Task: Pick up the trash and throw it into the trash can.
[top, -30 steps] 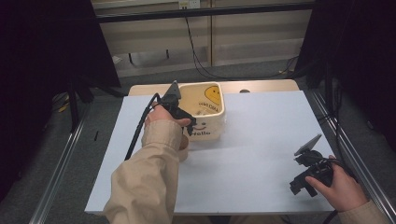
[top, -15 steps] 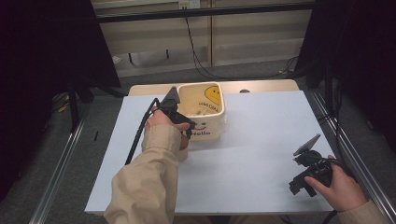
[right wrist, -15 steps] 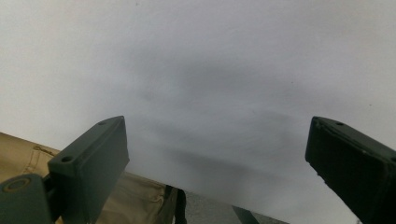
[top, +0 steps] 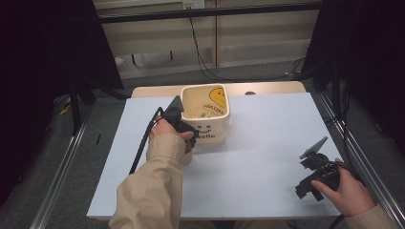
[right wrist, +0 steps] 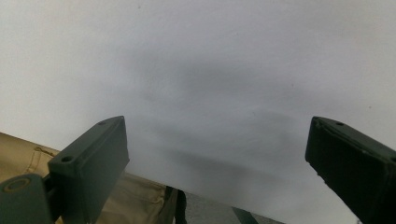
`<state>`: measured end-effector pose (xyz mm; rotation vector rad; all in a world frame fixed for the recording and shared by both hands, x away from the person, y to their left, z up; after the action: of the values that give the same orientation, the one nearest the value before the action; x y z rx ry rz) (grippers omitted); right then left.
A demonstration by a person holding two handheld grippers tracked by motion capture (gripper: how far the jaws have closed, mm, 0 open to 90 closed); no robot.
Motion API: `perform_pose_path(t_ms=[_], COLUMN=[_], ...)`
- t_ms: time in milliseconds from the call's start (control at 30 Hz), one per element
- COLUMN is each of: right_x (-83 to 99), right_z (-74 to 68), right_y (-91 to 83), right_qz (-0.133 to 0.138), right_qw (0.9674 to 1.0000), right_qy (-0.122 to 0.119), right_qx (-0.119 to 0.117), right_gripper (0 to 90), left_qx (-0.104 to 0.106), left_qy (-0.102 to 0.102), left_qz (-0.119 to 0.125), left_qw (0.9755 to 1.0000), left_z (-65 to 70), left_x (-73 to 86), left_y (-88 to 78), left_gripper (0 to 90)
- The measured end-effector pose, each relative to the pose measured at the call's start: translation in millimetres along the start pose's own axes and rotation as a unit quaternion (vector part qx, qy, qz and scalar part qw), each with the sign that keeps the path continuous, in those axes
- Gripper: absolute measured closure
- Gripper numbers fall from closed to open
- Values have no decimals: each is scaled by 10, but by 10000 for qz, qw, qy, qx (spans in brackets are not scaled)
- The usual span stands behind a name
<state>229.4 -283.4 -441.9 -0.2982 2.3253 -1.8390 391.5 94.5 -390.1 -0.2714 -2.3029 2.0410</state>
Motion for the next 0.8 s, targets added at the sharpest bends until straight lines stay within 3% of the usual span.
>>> perform_pose_path(t_ms=[267,433,500,600,633,800], right_x=[1,-7,-11,-10,-11,-13], right_z=[-2,-9,-14,-17,-15,-14], right_y=[2,0,1,0,-1,0], right_qz=[5,32,42,40,51,48], right_qw=[10000,10000,10000,10000,10000,10000], right_qy=[67,22,42,36,18,22], right_qx=[-36,-13,-7,-11,-5,10], right_gripper=[59,59,59,59,59,60], left_qx=[-8,16,-86,0,-22,-20], left_qy=[-17,43,38,6,60,-47], left_qz=[118,63,91,57,21,-5], left_qw=[9999,10000,9999,10000,10000,10000], left_z=[32,57,61,77,79,24], left_x=[4,14,18,26,30,23], left_y=[67,111,129,131,117,33], left_gripper=[34,43,70,177,176,196])
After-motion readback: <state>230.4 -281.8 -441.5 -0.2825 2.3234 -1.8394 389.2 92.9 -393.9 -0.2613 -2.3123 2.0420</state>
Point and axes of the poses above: each handheld gripper's, and its own axes: y roughly forward along the jaws, x roughly out of its underside, z roughly to its right, the point moved 2 cm from there along y, roughly forward along the jaws, and after that the axes turned 13 degrees about -x, right-handed, at the moved point
